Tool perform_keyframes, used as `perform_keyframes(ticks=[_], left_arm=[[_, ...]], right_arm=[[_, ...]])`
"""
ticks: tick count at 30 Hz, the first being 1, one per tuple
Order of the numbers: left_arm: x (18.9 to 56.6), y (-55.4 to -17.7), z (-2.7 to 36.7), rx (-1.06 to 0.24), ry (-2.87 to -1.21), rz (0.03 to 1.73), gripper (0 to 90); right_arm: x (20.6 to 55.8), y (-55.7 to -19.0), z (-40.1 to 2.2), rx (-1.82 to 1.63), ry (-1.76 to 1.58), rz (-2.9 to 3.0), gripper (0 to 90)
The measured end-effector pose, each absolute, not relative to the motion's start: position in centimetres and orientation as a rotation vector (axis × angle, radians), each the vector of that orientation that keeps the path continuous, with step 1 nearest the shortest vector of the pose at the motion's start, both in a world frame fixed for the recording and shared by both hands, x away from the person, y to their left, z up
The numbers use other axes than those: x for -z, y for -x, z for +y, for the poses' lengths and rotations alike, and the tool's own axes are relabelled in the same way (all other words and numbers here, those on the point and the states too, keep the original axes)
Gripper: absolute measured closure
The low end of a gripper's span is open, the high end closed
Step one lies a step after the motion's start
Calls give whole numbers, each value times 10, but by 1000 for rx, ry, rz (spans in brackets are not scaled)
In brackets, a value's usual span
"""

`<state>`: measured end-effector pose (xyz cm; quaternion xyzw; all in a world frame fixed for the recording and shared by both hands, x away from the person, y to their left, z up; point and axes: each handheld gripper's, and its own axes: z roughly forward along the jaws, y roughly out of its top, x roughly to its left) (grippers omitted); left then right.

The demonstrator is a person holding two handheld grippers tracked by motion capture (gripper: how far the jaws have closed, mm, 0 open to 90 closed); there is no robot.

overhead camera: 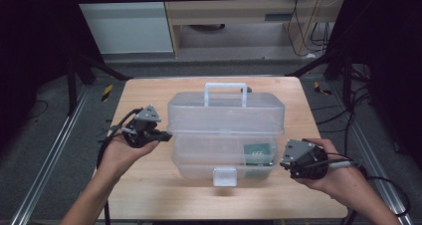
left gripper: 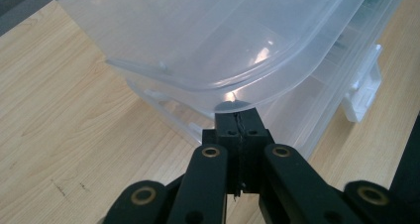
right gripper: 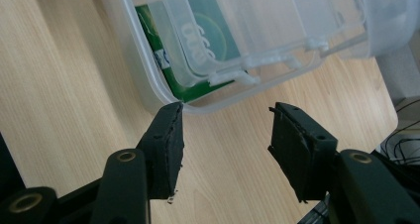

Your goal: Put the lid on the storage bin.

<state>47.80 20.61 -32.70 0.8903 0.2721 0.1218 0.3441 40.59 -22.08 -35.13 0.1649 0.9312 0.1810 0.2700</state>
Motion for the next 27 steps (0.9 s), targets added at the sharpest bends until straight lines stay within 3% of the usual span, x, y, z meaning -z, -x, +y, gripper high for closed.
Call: perform_keyframes(ticks=[27], left_arm=[[342,-466,210,-352,-2270,703,899]], right_arm=[[383,-406,-250,-508,-640,2472,406]])
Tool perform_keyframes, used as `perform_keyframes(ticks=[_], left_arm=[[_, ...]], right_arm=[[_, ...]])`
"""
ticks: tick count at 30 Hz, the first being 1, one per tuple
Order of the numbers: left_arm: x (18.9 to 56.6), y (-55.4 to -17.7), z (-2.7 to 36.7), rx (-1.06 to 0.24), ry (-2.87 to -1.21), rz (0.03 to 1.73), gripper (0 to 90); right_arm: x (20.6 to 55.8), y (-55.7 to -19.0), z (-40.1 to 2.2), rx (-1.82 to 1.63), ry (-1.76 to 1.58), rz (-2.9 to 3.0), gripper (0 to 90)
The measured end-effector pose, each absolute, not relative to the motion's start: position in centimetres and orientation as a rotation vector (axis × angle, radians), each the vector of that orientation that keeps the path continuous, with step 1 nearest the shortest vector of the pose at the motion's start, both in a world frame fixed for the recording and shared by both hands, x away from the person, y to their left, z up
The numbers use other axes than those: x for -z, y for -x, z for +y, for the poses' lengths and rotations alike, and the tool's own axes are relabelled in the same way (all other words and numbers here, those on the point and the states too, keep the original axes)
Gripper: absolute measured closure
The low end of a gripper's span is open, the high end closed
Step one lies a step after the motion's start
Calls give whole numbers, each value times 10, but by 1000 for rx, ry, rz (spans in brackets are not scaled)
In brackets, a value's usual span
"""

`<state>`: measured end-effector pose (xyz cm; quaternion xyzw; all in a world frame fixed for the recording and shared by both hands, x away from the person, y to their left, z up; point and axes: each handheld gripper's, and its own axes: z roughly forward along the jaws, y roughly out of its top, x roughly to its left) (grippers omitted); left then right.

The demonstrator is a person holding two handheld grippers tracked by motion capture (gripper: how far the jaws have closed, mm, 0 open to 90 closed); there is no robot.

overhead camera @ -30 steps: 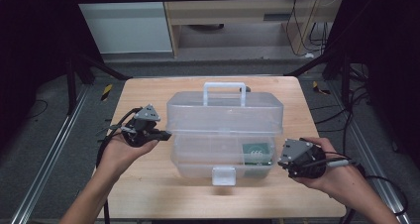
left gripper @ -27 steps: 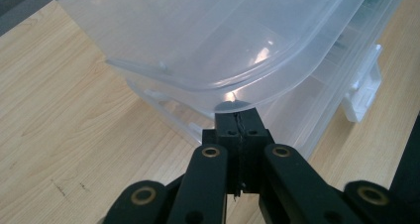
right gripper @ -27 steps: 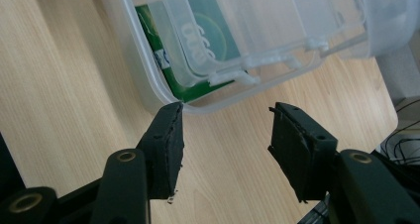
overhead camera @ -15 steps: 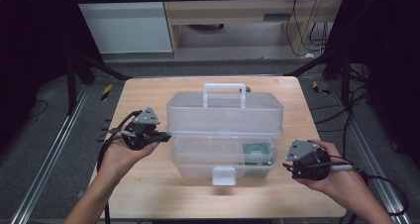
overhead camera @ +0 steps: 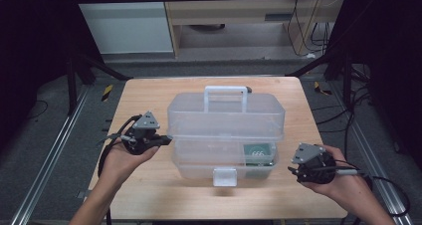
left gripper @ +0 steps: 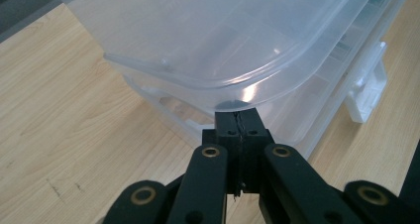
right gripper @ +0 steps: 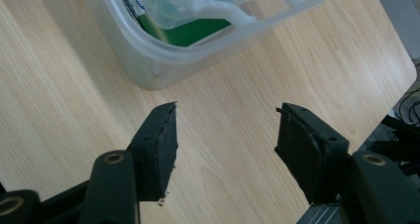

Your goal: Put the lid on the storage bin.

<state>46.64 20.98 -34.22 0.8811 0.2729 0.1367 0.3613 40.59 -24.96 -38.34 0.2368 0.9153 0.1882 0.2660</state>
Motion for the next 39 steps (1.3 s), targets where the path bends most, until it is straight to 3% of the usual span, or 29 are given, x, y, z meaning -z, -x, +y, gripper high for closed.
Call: perform_keyframes(ticks=[30,39], left_arm=[[372,-455,213,-333,-2264,728,899],[387,-477,243,-472,-2385,839,899]], right_arm=[[404,-412,-254,-521,-727,2455,395],[415,-432,-263,-500,-874,2358,367]])
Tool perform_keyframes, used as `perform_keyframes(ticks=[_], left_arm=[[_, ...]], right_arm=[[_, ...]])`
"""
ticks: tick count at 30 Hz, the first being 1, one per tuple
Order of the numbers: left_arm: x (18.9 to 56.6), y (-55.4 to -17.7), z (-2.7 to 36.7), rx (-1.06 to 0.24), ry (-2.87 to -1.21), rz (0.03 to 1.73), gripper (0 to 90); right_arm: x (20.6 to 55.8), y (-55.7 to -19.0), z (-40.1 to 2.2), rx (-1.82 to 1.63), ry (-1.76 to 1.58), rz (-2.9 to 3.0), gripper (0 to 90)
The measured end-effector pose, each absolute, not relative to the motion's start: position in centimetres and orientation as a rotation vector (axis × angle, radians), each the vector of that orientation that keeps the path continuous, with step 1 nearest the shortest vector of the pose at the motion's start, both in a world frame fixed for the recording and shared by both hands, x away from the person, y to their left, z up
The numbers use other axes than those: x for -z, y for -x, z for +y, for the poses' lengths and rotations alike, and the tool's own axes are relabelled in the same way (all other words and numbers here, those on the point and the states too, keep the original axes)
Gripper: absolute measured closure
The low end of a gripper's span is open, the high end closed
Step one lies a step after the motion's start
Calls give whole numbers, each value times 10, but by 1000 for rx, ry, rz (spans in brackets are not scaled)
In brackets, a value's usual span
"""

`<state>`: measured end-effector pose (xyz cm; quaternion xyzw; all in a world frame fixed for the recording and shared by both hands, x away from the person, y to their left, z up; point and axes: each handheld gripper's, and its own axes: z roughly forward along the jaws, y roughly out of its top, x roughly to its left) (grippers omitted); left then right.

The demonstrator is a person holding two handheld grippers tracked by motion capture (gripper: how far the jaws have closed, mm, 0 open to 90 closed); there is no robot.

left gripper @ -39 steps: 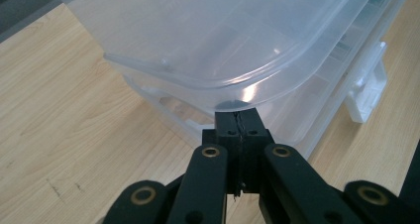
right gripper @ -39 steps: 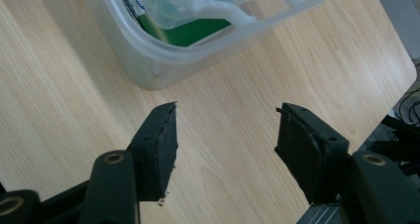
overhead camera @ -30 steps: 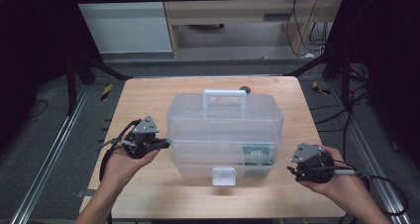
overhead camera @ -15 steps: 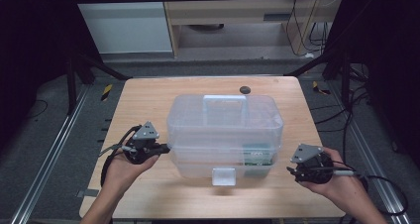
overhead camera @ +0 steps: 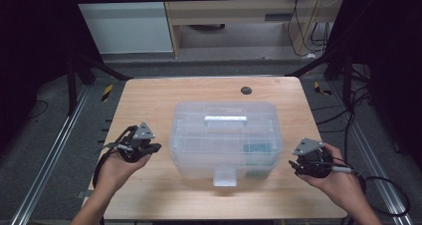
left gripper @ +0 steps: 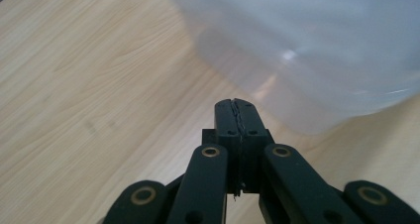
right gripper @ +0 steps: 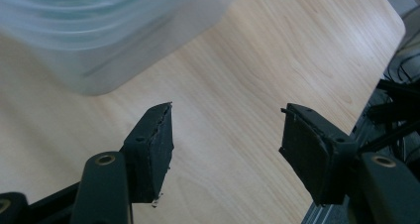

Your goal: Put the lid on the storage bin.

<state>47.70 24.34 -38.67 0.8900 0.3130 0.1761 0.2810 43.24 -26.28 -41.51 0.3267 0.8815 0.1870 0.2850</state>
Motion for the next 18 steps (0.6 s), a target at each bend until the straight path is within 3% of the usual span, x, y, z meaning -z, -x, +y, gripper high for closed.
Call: perform_keyframes(ticks=[8,18], left_arm=[[412,-512,263,-523,-2341,963,890],[458,-543,277,-610,-2265,1107,718]], right_arm=[[434,-467,-277,-537,-1019,2275,356],[465,-506,-291,-651,-1193,2126,315]])
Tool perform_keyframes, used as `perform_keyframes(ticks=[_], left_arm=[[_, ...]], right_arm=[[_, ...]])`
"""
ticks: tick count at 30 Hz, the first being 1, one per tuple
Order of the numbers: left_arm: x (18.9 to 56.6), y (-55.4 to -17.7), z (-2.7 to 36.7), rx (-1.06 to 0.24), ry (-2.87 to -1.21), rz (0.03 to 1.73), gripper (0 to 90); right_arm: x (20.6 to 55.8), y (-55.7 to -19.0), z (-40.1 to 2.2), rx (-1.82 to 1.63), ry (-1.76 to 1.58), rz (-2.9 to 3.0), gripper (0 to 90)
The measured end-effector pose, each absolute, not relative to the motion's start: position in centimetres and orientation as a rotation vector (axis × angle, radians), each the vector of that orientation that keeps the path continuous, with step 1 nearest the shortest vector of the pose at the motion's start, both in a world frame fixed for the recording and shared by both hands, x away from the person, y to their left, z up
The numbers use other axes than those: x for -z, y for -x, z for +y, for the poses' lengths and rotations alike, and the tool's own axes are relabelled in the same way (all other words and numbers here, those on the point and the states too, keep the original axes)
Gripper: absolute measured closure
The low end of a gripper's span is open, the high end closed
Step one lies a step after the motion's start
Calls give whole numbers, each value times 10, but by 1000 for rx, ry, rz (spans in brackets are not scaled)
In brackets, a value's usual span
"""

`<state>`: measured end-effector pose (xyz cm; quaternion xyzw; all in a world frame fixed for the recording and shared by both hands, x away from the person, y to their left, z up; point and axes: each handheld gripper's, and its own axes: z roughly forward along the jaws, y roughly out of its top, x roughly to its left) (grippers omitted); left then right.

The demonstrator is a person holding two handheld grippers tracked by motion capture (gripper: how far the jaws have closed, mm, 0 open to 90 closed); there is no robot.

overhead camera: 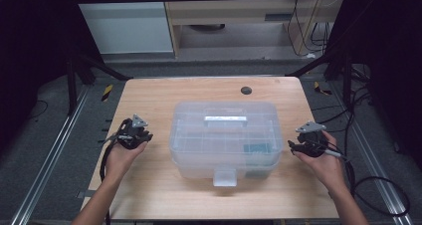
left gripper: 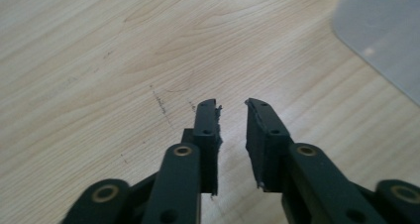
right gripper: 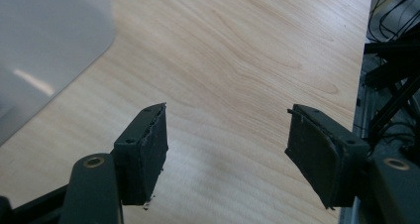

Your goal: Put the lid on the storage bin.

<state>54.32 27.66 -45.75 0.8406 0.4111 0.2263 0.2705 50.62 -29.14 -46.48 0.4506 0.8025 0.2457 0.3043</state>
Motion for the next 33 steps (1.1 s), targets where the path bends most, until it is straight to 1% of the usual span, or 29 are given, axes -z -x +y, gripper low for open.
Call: perform_keyframes(ticks=[1,4,5,7,8,9,10,11,15,16,17,21,22,23,24,25,26,27,28,29,33], left_arm=[[466,-546,279,-634,-2250,1132,642],[474,-549,280,-655,-2233,1161,499],[477,-550,281,-659,-2221,1182,499],[483,-552,282,-655,-2200,1207,380],[485,-552,283,-657,-2188,1215,380],[489,-555,285,-614,-2167,1240,301],[489,-555,285,-614,-2167,1240,271],[492,-556,286,-591,-2157,1255,271],[497,-557,288,-549,-2106,1287,170],[498,-558,288,-539,-2100,1292,170],[499,-558,288,-532,-2091,1297,150],[502,-558,288,-542,-2076,1286,115],[504,-558,289,-546,-2068,1279,95],[507,-558,289,-561,-2046,1264,52],[507,-558,289,-561,-2046,1264,42],[507,-558,288,-562,-2044,1264,40],[507,-558,288,-562,-2044,1264,34],[507,-558,288,-563,-2047,1268,19],[507,-558,288,-567,-2052,1280,19],[508,-559,288,-564,-2042,1298,0],[508,-558,288,-564,-2041,1299,0]], right_arm=[[472,-511,-294,-693,-1239,2105,308],[479,-515,-296,-721,-1276,2088,296],[481,-517,-296,-731,-1290,2081,287],[488,-521,-297,-754,-1309,2062,276],[488,-521,-297,-754,-1309,2062,276],[491,-523,-296,-780,-1330,2059,263],[491,-523,-296,-780,-1330,2059,263],[493,-524,-295,-786,-1335,2056,252],[501,-529,-294,-812,-1378,2051,232],[501,-529,-294,-812,-1378,2051,232],[502,-530,-294,-822,-1388,2047,221],[508,-531,-297,-873,-1425,2030,204],[509,-531,-298,-894,-1432,2026,190],[511,-532,-299,-930,-1468,2025,140],[511,-532,-299,-930,-1468,2025,140],[511,-532,-297,-914,-1471,2034,91],[511,-532,-297,-914,-1471,2034,91],[512,-533,-294,-905,-1481,2044,38],[512,-533,-294,-905,-1481,2044,38],[512,-534,-292,-896,-1494,2034,23],[512,-533,-288,-902,-1560,1982,6]])
